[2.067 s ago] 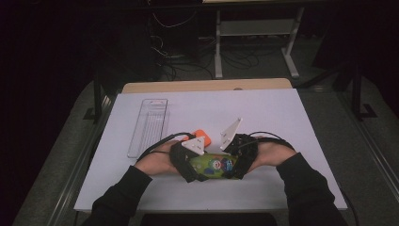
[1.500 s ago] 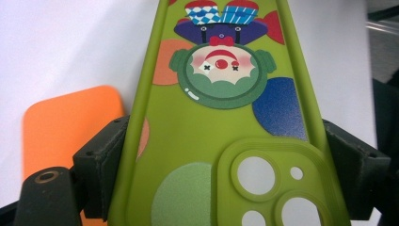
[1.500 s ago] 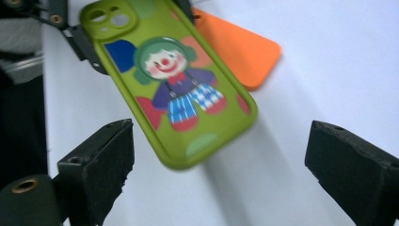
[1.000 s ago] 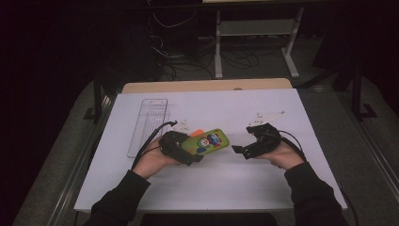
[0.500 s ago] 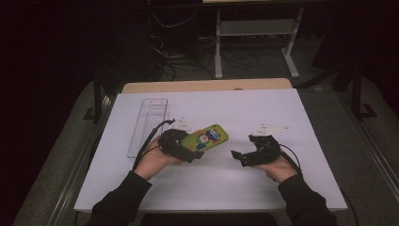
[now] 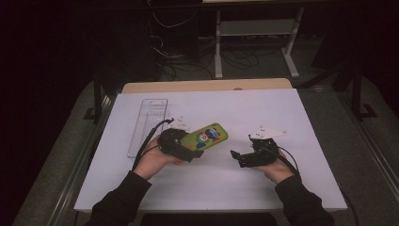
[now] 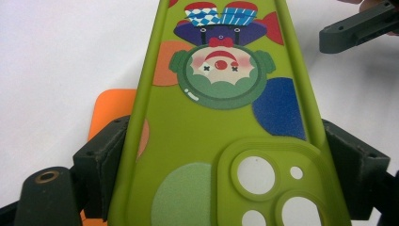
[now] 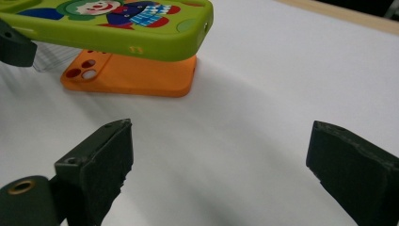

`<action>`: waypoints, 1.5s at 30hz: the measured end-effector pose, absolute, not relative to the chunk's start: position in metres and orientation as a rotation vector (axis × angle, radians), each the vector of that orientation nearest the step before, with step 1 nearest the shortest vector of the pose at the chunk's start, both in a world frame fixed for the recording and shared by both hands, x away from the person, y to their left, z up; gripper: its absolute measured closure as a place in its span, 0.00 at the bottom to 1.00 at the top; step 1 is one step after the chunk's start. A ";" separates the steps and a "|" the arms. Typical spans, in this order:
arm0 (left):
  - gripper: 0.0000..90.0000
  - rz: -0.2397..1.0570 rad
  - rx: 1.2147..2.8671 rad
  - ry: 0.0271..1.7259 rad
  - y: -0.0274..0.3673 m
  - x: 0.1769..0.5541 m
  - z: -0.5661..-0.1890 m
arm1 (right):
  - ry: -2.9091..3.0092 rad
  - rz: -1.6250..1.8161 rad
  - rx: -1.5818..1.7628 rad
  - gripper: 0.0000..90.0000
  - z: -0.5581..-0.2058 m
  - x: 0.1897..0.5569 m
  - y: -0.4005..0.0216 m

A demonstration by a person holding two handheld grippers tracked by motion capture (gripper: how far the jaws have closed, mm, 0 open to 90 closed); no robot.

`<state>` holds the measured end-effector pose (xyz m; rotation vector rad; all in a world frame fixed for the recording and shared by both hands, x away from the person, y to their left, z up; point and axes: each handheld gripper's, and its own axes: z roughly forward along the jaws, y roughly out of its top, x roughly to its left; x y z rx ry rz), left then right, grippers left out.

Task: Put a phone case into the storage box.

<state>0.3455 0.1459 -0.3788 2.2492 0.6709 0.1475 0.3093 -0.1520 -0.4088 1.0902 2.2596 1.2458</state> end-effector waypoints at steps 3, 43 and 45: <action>0.17 0.149 2.246 0.670 0.147 0.345 -0.378 | 2.248 1.228 1.056 0.08 -0.408 0.307 -0.149; 0.17 0.149 2.264 0.642 0.144 0.345 -0.380 | 2.100 0.746 0.477 0.08 -0.412 0.290 -0.127; 0.17 0.142 2.237 0.660 0.142 0.344 -0.381 | 2.086 0.731 0.464 0.08 -0.412 0.289 -0.126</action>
